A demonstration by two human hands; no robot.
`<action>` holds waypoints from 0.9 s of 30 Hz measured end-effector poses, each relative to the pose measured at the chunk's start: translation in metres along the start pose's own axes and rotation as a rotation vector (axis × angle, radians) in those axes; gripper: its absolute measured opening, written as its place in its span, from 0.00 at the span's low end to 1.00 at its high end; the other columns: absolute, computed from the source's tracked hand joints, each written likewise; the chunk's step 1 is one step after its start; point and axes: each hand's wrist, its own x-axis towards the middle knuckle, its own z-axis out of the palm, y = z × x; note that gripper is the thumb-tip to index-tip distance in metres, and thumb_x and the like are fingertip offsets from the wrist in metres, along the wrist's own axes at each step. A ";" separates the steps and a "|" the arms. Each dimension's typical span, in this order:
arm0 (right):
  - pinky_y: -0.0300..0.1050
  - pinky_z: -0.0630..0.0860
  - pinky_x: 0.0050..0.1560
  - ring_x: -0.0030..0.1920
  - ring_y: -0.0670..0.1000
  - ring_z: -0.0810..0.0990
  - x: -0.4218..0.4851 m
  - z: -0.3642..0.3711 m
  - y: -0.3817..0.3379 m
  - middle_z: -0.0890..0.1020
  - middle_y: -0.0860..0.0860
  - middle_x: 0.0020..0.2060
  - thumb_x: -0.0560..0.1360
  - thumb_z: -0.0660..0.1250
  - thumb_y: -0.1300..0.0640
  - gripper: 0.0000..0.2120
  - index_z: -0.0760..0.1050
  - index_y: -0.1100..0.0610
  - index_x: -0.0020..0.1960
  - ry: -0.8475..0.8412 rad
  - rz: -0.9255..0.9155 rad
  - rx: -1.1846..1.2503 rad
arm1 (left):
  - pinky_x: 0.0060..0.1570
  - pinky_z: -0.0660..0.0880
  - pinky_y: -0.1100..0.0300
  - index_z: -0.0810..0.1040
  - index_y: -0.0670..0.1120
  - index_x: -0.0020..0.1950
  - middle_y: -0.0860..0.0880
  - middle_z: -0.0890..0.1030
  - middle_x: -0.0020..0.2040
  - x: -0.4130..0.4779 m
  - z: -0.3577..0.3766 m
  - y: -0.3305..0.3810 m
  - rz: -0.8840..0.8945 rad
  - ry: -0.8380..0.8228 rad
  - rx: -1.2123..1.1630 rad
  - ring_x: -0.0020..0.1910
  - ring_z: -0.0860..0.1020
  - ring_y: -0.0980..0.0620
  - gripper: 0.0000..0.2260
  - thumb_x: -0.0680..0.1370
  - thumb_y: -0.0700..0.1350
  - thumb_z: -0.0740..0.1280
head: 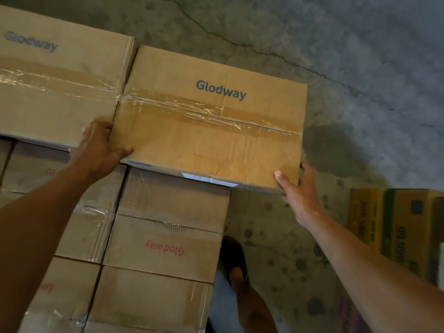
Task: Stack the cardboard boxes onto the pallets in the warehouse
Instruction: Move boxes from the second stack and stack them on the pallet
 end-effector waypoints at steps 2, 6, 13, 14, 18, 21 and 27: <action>0.62 0.76 0.63 0.62 0.51 0.79 0.006 0.002 0.009 0.78 0.42 0.63 0.61 0.73 0.30 0.42 0.65 0.39 0.71 -0.022 -0.006 -0.060 | 0.62 0.69 0.33 0.62 0.48 0.72 0.41 0.66 0.73 0.003 0.001 -0.007 0.046 -0.021 0.085 0.69 0.69 0.35 0.36 0.72 0.61 0.73; 0.61 0.75 0.65 0.65 0.52 0.77 0.009 0.004 0.011 0.78 0.42 0.65 0.64 0.73 0.31 0.40 0.67 0.41 0.72 -0.028 -0.003 -0.112 | 0.62 0.69 0.30 0.63 0.43 0.69 0.39 0.63 0.75 0.009 0.008 -0.020 0.068 -0.012 0.146 0.73 0.64 0.33 0.34 0.74 0.63 0.71; 0.53 0.74 0.65 0.62 0.49 0.76 0.003 0.009 0.013 0.78 0.44 0.63 0.74 0.73 0.41 0.32 0.68 0.47 0.74 -0.014 -0.008 -0.154 | 0.69 0.59 0.27 0.57 0.45 0.77 0.44 0.53 0.81 0.006 0.013 -0.023 0.034 -0.002 0.189 0.79 0.54 0.38 0.37 0.76 0.58 0.70; 0.48 0.73 0.63 0.61 0.48 0.75 0.003 0.010 0.015 0.77 0.44 0.62 0.76 0.72 0.42 0.30 0.68 0.48 0.74 -0.008 -0.015 -0.177 | 0.71 0.55 0.27 0.55 0.45 0.79 0.45 0.50 0.82 0.006 0.015 -0.022 0.017 -0.002 0.192 0.80 0.51 0.40 0.39 0.77 0.57 0.70; 0.45 0.70 0.61 0.60 0.48 0.74 0.004 0.009 0.017 0.77 0.45 0.62 0.78 0.69 0.43 0.29 0.66 0.50 0.75 -0.002 -0.047 -0.246 | 0.71 0.49 0.25 0.50 0.45 0.81 0.48 0.45 0.83 0.008 0.019 -0.014 -0.026 -0.017 0.217 0.81 0.45 0.42 0.40 0.78 0.56 0.70; 0.46 0.72 0.62 0.62 0.50 0.76 0.005 0.008 0.012 0.77 0.45 0.62 0.77 0.69 0.42 0.30 0.66 0.51 0.75 -0.016 -0.066 -0.304 | 0.71 0.46 0.25 0.48 0.44 0.82 0.47 0.45 0.83 0.004 0.018 0.006 -0.103 -0.012 0.271 0.81 0.45 0.44 0.40 0.80 0.55 0.67; 0.51 0.65 0.71 0.75 0.61 0.66 -0.013 -0.006 -0.001 0.65 0.56 0.77 0.79 0.66 0.40 0.41 0.50 0.56 0.82 0.036 -0.070 -0.421 | 0.73 0.50 0.29 0.47 0.42 0.82 0.44 0.48 0.83 -0.061 0.035 0.046 0.041 0.075 0.336 0.81 0.46 0.43 0.35 0.82 0.52 0.63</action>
